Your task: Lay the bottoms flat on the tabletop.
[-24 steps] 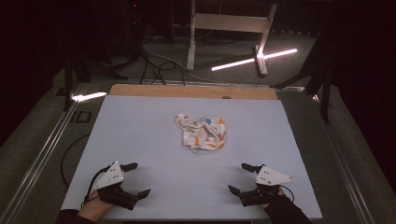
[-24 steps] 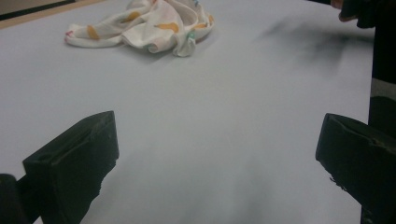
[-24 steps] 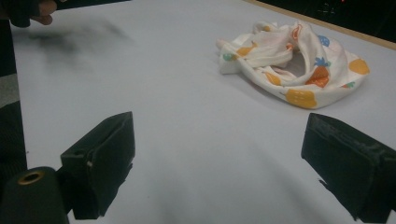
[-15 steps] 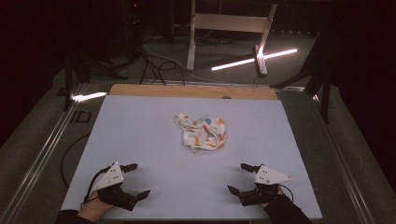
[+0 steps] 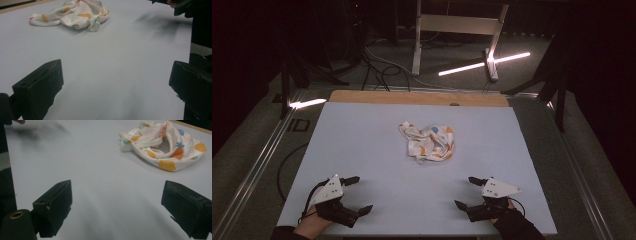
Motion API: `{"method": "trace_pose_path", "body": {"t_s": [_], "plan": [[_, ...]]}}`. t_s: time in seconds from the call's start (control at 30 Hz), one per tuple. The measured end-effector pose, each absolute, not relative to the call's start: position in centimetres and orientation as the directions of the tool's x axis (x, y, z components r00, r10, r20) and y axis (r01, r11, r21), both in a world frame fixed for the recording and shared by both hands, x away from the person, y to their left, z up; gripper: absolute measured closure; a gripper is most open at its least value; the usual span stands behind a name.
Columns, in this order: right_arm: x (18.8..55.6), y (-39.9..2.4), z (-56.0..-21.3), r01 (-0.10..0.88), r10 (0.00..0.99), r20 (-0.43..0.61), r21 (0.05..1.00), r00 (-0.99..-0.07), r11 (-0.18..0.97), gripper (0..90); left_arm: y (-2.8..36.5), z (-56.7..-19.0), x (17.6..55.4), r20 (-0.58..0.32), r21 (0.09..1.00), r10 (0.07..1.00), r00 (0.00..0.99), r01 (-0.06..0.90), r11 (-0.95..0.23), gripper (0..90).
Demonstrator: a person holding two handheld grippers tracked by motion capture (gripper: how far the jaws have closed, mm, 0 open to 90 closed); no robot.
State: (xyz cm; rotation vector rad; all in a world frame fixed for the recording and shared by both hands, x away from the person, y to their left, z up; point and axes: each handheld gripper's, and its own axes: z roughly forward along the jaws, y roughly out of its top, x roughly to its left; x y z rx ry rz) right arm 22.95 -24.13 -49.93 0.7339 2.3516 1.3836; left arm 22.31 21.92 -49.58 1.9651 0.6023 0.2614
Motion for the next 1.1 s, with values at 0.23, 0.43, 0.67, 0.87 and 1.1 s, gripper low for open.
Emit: {"method": "trace_pose_path", "body": {"t_s": [0.23,0.43,0.67,0.87,1.1], "plan": [[22.7,-23.6,-49.2,0.255,0.562,-0.022,0.876,-0.827,0.409,10.1,21.1,-48.6,22.3,-0.076,0.890,0.488,0.870,0.279,-0.360,0.2],[22.6,-23.4,-47.9,0.234,0.559,-0.036,0.884,-0.828,0.404,10.4,20.8,-47.4,22.5,-0.059,0.894,0.469,0.881,0.256,-0.369,0.2],[22.5,-23.4,-45.9,0.216,0.547,-0.055,0.882,-0.835,0.419,10.4,20.6,-46.1,23.0,-0.038,0.900,0.459,0.888,0.230,-0.371,0.2],[22.8,-23.6,-44.6,0.199,0.547,-0.072,0.886,-0.834,0.419,10.5,20.1,-45.2,23.5,-0.028,0.904,0.450,0.893,0.215,-0.369,0.2],[23.7,-23.1,-43.2,0.173,0.546,-0.086,0.898,-0.833,0.405,10.5,19.5,-44.5,24.5,-0.025,0.907,0.443,0.896,0.206,-0.367,0.2]]}}
